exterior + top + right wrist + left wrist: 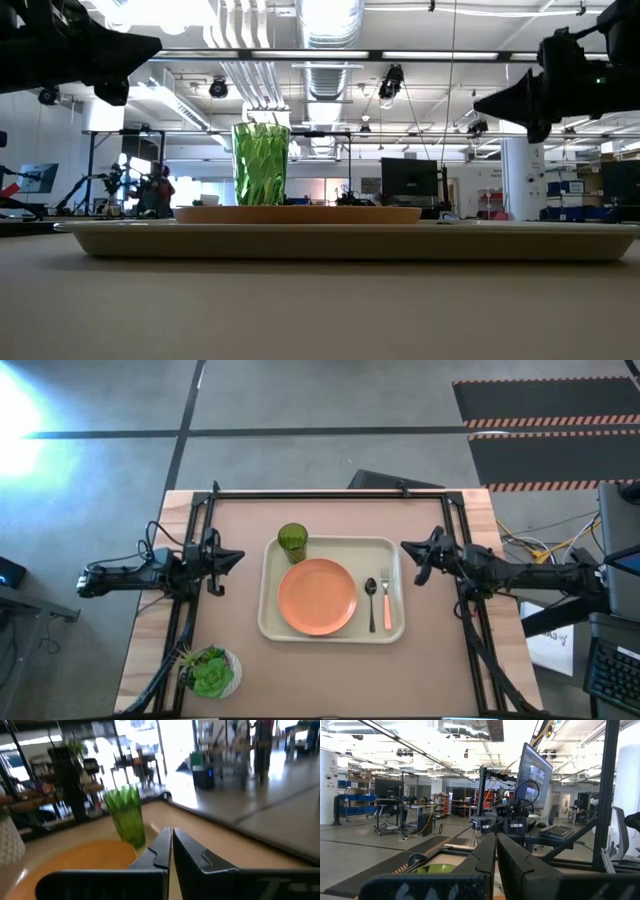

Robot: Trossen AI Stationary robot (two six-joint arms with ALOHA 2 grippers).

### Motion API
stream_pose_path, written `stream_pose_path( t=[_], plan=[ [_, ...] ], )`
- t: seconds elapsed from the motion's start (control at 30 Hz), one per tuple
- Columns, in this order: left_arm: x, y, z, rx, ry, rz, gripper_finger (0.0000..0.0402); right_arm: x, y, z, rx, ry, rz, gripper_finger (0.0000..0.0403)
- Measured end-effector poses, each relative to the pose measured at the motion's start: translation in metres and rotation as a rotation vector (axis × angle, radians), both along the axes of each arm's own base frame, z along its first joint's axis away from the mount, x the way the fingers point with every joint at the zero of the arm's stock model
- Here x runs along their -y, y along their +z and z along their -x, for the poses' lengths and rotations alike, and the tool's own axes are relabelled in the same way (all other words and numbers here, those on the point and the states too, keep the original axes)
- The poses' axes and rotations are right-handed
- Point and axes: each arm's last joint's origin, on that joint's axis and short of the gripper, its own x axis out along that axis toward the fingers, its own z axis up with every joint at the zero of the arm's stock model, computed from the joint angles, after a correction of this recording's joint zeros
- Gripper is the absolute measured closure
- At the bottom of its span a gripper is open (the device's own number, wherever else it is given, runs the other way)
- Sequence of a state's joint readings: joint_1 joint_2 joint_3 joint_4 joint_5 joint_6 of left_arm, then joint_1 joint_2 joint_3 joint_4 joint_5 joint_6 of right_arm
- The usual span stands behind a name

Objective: Pick and place plate/cup/fork/spoon on tray
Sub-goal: Return to Home Position

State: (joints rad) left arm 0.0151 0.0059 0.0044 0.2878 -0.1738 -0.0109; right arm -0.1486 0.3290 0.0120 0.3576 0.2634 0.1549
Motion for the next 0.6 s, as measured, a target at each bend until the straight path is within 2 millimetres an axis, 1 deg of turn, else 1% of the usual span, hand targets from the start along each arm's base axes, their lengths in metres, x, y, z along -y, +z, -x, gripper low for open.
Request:
stream_pose_path(
  t=[0.07, 0.13, 0.33, 0.43, 0.5, 0.6],
  plan=[
    [0.0, 0.0, 0.0, 0.0, 0.0, 0.0, 0.0402, 0.0, -0.0083, 0.0, -0.071, -0.001, -0.047, 0.0394],
    [0.0, 0.0, 0.0, 0.0, 0.0, 0.0, 0.0402, 0.0, -0.0115, 0.0003, -0.099, -0.003, -0.064, 0.0394],
    [0.0, 0.0, 0.0, 0.0, -0.001, 0.0, 0.0402, 0.0, -0.011, 0.0002, -0.141, 0.004, 0.048, 0.0394],
    [0.0, 0.0, 0.0, 0.0, -0.001, 0.001, 0.0402, -0.0003, -0.0119, 0.0002, -0.142, 0.013, 0.026, 0.0394],
    [0.0, 0.0, 0.0, 0.0, -0.001, 0.002, 0.0402, -0.0017, -0.012, -0.0004, -0.124, 0.061, -0.014, 0.0394],
    [0.0, 0.0, 0.0, 0.001, -0.002, 0.004, 0.0402, -0.0063, -0.0101, -0.002, -0.092, 0.226, -0.049, 0.0394]
  ],
)
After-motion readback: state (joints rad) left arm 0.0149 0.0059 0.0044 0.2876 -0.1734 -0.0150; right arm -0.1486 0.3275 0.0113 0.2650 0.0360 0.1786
